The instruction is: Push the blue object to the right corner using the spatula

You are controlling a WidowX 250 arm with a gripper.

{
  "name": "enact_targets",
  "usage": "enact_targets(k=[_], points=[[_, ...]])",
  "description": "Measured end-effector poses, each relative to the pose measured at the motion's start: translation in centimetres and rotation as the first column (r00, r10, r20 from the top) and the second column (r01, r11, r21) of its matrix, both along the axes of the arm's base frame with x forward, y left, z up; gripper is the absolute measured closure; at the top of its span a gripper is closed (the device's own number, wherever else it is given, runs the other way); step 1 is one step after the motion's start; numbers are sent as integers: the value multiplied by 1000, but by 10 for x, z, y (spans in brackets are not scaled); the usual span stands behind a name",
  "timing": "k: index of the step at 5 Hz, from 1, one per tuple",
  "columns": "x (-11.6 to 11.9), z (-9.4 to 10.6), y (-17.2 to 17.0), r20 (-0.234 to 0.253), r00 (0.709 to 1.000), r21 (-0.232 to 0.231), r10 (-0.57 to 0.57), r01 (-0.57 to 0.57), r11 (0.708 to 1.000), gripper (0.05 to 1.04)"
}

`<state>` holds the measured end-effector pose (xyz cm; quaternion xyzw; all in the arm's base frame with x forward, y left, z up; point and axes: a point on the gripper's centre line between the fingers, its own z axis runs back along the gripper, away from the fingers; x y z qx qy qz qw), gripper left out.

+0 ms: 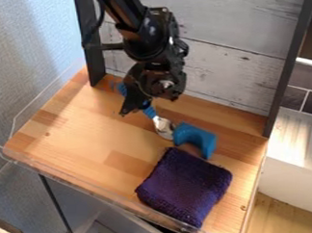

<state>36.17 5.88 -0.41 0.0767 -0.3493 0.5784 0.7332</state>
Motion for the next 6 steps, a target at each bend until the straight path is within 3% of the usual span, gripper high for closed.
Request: enact_targets(k=[2,3,5,6], points=[[1,0,-29,0,998,-48,-67,67,997,675],[4,9,-42,24,995,-48,-101,102,994,675],[0,9,-31,9,998,-46,-66,66,997,675],[-1,9,-2,2,1000,-64,14,-14,998,675]])
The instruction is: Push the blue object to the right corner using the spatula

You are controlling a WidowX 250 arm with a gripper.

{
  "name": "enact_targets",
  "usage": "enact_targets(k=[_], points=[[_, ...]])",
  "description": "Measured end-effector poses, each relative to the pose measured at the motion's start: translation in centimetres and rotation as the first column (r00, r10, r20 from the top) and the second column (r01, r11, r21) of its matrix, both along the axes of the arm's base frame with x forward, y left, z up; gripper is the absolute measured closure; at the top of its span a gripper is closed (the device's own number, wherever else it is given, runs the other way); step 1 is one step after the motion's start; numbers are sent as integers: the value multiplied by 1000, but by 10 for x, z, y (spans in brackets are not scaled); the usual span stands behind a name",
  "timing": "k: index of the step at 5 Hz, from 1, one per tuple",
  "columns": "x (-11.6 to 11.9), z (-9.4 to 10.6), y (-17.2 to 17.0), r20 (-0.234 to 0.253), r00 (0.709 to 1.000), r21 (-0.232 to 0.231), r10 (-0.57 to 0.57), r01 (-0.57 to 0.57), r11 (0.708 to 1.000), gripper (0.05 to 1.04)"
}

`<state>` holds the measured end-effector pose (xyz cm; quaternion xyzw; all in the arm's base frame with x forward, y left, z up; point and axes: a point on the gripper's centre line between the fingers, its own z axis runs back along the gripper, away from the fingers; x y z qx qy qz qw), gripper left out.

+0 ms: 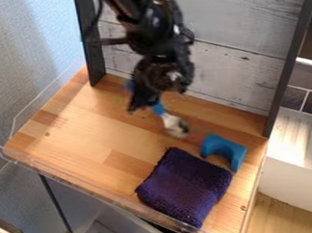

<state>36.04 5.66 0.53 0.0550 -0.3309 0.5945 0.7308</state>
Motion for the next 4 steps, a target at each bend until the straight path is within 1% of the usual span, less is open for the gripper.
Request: enact_targets(k=[1,2,3,4], points=[[1,-1,21,-4,999,-52,44,-45,998,675],[0,-9,38,-44,996,-119,80,-84,989,675],[2,-26,47,-173,978,-197,113,-147,969,675],[-2,-42,50,-227,967,-280,112,-175,944,675]])
